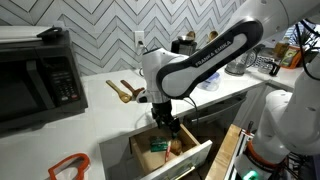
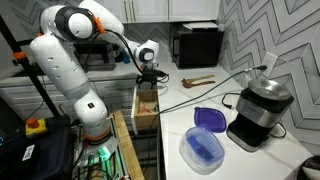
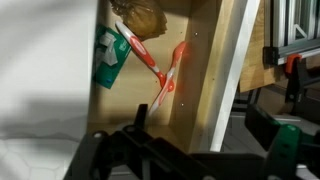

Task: Put the spoons in the open drawer

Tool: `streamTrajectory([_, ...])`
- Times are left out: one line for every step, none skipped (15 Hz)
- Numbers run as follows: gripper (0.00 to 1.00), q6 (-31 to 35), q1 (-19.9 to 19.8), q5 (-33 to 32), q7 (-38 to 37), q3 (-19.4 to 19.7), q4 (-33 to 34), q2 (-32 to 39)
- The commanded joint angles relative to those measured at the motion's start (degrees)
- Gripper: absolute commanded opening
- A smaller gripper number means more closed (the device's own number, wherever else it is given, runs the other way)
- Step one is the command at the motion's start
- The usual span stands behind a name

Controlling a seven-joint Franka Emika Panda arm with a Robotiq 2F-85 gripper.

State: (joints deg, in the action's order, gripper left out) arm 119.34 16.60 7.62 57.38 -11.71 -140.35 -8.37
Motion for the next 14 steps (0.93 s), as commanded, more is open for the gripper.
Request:
streamTrajectory([1.0, -0.13, -0.11, 0.01, -0.01, -0.05, 0.15, 0.11])
streamTrajectory([1.0, -0.13, -0.15, 0.01, -0.01, -0.04, 0.21, 0.26])
streamTrajectory([1.0, -0.13, -0.15, 0.01, -0.01, -0.04, 0.21, 0.34])
streamTrajectory([1.0, 0.35, 0.6, 1.83, 2.35, -0.27, 0.04, 0.9])
streamTrajectory([1.0, 0.55, 1.42, 2.12, 2.5, -1.12, -0.12, 1.43])
streamTrajectory([1.0, 1.11, 2.38, 2.65, 2.48, -2.15, -0.48, 1.38])
streamTrajectory([1.0, 1.59, 3.39, 2.85, 2.17, -3.32, -1.04, 0.88])
streamTrajectory([1.0, 0.9, 4.3, 3.19, 0.5, -4.49, -1.68, -0.07])
streamTrajectory([1.0, 0.31, 5.15, 2.83, -0.24, -5.58, -2.02, -0.67])
streamTrajectory([1.0, 0.76, 5.97, 2.41, -0.97, -6.63, -2.82, -1.29])
streamTrajectory([1.0, 1.9, 6.66, 2.0, -1.4, -7.46, -3.65, -1.5])
streamTrajectory([1.0, 2.99, 7.26, 2.17, -1.13, -8.0, -4.43, -1.45])
streamTrajectory([1.0, 5.74, 7.5, 1.82, -2.71, -8.51, -5.67, -1.16])
streamTrajectory([1.0, 9.19, 7.89, 2.1, -2.73, -8.8, -6.88, -1.02])
